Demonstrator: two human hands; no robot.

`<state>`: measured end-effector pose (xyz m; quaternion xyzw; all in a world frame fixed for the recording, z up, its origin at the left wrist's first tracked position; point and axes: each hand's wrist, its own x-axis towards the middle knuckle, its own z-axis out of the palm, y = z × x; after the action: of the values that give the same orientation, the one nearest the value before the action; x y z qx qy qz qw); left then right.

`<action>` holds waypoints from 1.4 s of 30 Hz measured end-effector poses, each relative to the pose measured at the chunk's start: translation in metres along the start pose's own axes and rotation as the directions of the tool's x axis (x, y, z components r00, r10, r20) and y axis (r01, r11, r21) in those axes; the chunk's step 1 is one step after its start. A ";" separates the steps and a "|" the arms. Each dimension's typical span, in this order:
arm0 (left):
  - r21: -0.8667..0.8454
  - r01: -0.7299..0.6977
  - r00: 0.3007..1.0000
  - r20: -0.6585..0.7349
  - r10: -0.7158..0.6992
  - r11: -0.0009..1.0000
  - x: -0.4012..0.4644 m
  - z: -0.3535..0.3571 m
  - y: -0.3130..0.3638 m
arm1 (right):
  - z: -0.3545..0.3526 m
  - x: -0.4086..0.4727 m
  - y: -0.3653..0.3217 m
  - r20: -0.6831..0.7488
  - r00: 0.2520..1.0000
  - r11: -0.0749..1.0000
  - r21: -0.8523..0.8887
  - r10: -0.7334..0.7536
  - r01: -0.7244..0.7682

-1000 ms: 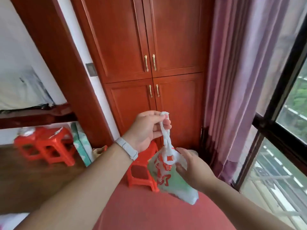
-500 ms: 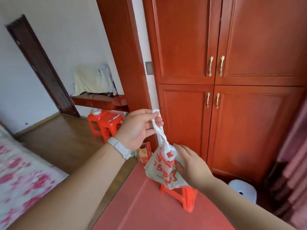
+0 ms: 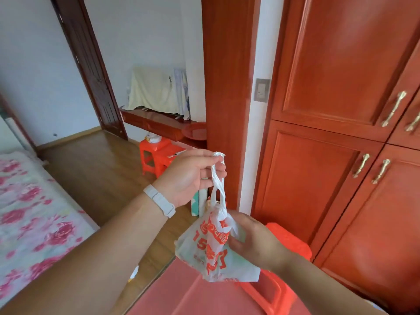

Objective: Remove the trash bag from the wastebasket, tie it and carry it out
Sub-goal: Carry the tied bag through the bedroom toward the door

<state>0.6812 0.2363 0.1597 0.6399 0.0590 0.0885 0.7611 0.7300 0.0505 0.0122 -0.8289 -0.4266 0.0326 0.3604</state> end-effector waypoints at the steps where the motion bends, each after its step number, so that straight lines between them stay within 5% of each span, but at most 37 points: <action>1: 0.001 -0.003 1.000 -0.006 0.003 1.000 0.010 -0.020 0.004 | 0.010 0.020 -0.002 0.006 1.000 1.000 -0.019 -0.015 0.015; 6: 0.010 -0.008 0.999 -0.035 0.008 1.000 0.057 -0.113 0.025 | 0.055 0.117 -0.015 0.012 0.994 0.983 -0.150 -0.106 0.107; 18: 0.003 0.007 0.969 -0.249 -0.006 1.000 0.172 -0.281 0.042 | 0.146 0.325 -0.014 0.136 0.970 0.966 -0.135 -0.201 0.219; 35: 0.016 0.031 0.831 -0.556 -0.017 0.999 0.386 -0.485 0.081 | 0.232 0.682 0.026 0.432 0.856 0.890 0.451 -0.285 0.069; 42: 0.037 -0.009 0.797 -0.603 0.029 0.999 0.431 -0.543 0.105 | 0.245 0.772 0.018 0.489 0.799 0.873 0.479 -0.350 0.090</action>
<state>0.9861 0.8675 0.1788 0.5911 0.2932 0.2943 0.6914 1.1436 0.7475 0.0158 -0.6240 -0.5910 0.3253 0.3943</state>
